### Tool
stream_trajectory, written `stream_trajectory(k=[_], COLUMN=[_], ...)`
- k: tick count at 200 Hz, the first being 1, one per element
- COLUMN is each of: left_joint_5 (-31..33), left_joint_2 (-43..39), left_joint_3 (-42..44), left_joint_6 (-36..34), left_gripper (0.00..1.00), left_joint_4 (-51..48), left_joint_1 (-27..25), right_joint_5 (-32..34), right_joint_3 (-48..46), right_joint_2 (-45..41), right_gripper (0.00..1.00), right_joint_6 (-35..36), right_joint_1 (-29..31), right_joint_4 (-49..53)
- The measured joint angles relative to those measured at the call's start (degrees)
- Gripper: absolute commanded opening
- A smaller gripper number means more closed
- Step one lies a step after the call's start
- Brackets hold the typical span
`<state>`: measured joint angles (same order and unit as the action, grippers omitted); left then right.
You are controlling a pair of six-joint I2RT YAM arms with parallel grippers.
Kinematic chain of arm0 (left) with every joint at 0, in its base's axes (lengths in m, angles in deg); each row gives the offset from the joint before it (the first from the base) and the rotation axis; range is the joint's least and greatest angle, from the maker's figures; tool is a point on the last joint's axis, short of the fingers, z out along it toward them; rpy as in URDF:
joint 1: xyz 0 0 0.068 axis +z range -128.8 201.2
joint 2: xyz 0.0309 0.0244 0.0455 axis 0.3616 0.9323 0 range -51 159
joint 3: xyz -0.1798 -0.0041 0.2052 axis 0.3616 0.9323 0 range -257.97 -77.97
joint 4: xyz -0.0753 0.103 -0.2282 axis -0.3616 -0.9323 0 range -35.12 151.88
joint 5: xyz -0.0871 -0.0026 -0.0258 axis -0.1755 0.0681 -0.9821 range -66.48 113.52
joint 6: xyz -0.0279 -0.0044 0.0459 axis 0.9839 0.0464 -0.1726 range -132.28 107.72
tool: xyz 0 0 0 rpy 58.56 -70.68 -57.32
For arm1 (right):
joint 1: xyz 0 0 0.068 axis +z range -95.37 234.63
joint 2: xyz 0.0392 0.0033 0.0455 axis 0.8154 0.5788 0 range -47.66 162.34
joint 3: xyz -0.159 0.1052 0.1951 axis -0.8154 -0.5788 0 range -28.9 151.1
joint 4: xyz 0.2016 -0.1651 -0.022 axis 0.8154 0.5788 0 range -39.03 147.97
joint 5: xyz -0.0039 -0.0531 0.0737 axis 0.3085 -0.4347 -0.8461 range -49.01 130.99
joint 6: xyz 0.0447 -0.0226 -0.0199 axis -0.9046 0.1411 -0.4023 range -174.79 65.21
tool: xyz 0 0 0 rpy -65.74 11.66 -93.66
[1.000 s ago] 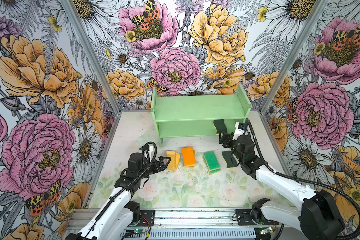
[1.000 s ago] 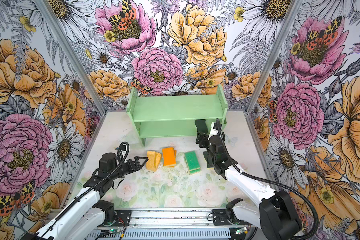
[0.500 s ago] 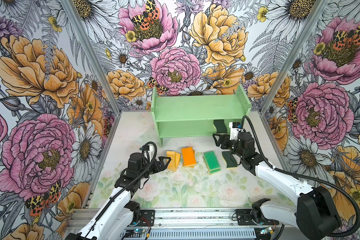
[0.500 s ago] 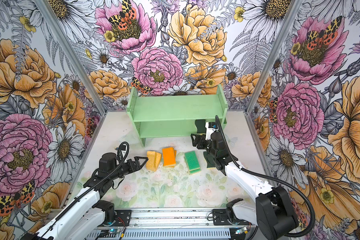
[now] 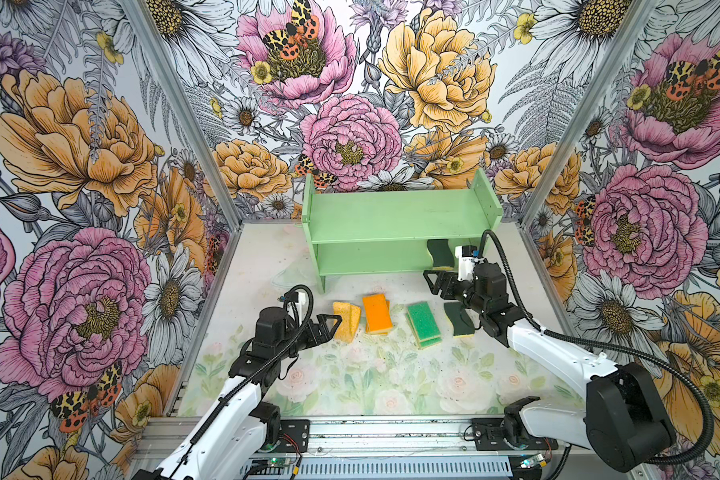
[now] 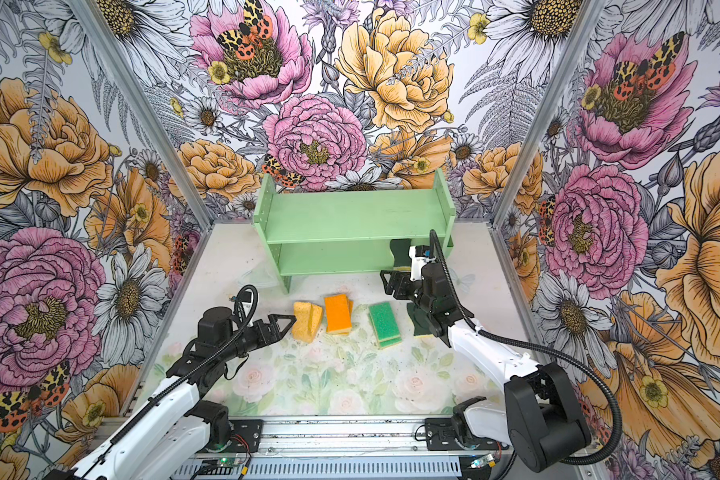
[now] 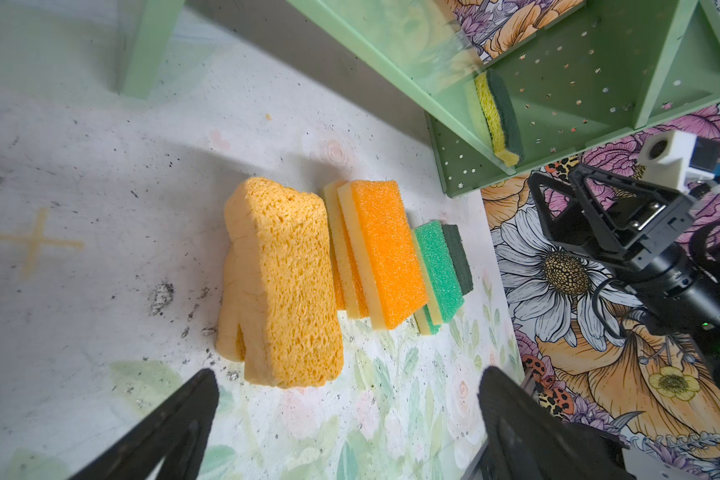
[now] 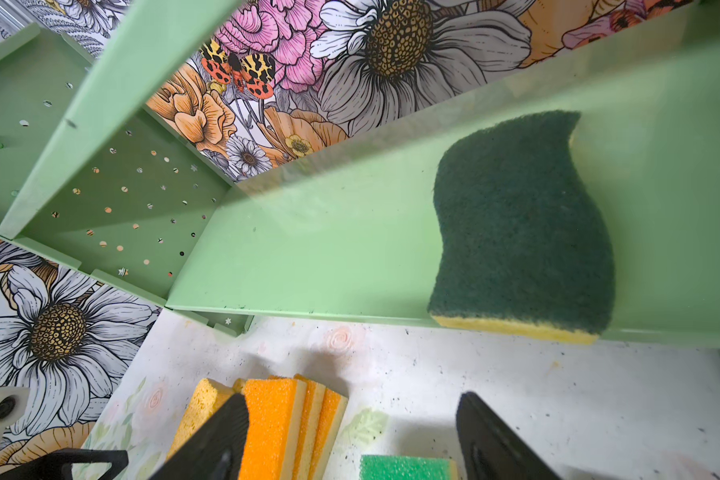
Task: Place and organize the cleaning sponges onto the shelf
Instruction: 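Withdraw the open right gripper out of the shelf toward the robot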
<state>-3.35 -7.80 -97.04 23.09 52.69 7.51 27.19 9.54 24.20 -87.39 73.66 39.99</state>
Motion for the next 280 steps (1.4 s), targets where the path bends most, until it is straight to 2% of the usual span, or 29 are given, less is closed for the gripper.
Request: stream_trajectory(k=[280], left_joint_5=[0.0], left_joint_2=[1.9], left_joint_3=[0.0], left_joint_6=[0.0], left_gripper=[0.99], left_joint_4=[1.7], left_joint_1=[0.0], right_joint_5=[3.1], right_joint_3=[-0.3], right_joint_2=[4.9], right_gripper=[0.78], right_joint_6=[-1.5], right_joint_1=[-0.7], right_joint_4=[-7.9])
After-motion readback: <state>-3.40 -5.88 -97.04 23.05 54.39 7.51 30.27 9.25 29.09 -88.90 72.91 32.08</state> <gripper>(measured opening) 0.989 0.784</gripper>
